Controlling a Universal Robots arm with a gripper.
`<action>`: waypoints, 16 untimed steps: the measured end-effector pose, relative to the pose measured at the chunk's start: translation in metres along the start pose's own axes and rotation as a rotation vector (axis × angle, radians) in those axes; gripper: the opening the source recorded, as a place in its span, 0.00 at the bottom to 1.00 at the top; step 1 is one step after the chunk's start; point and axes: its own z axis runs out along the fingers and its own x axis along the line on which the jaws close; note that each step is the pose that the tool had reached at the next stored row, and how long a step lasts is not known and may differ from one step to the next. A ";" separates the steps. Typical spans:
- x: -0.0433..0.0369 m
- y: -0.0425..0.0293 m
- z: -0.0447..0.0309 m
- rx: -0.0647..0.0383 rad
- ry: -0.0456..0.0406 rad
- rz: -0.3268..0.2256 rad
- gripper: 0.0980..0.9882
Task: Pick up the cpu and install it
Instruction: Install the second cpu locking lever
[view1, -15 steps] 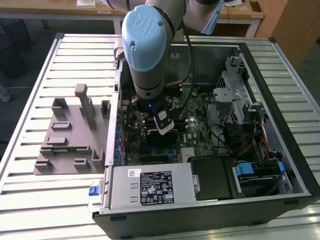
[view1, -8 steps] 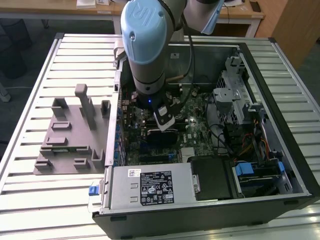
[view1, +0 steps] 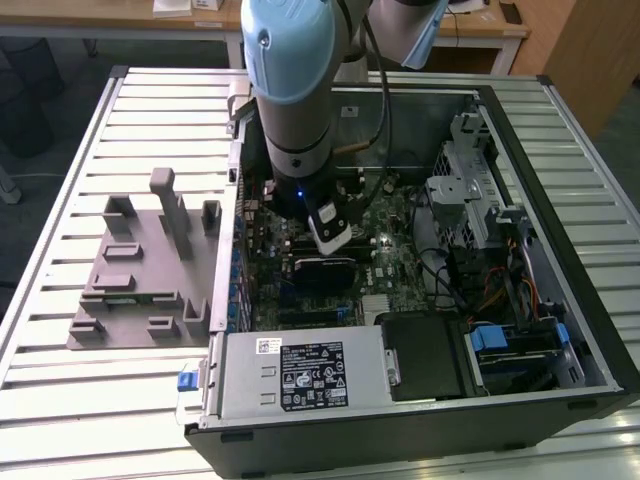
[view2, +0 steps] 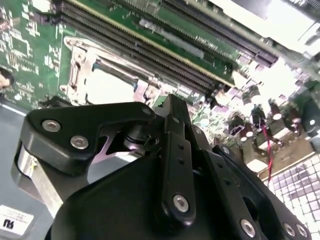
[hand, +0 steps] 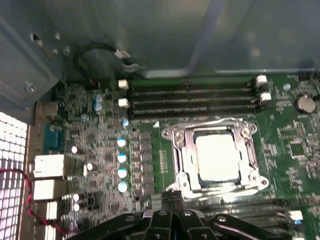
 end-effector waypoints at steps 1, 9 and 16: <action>-0.0012 0.0005 0.0002 0.004 -0.0004 0.000 0.01; -0.0088 0.0107 0.0038 0.054 -0.0047 -0.002 0.01; -0.0167 0.0307 0.0111 0.071 -0.0060 -0.004 0.01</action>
